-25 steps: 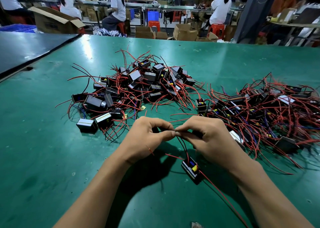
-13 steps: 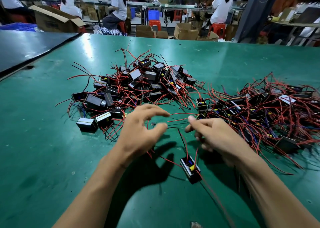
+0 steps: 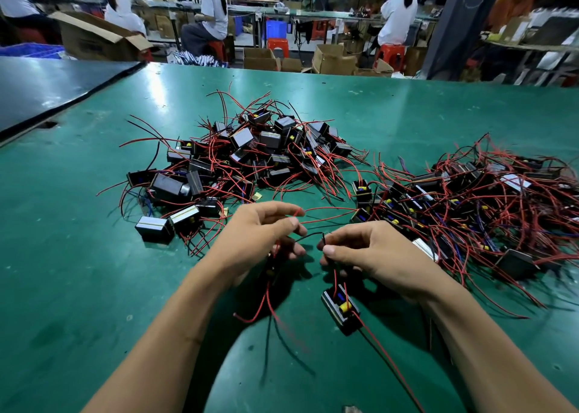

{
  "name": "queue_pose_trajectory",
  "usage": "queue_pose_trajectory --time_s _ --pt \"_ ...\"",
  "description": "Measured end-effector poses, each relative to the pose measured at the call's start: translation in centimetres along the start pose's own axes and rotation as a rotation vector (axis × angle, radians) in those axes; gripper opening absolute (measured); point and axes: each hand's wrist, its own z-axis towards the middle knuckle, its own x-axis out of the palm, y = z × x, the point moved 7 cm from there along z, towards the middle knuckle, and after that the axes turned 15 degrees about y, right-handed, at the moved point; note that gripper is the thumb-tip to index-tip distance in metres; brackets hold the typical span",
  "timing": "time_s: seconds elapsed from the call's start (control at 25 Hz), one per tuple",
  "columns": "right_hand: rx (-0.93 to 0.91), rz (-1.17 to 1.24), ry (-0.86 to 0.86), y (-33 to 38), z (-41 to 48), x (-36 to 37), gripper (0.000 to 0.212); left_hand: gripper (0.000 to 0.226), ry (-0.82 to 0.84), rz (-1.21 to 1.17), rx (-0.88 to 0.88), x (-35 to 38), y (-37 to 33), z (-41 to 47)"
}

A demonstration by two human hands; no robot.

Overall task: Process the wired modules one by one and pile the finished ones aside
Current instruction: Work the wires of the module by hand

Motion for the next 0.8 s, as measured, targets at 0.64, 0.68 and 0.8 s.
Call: queue_pose_trajectory --time_s 0.64,0.68,0.8 --pt "-0.050 0.172 0.048 -0.3 0.4 0.4 0.017 0.012 0.063 0.041 0.006 2.5 0.1 -0.2" --pt "-0.055 0.150 0.040 -0.3 0.4 0.4 0.013 0.012 0.062 0.034 0.013 2.6 0.1 -0.1" --pt "-0.072 0.149 0.023 -0.2 0.4 0.4 0.011 0.013 0.078 -0.005 -0.020 2.8 0.3 -0.2"
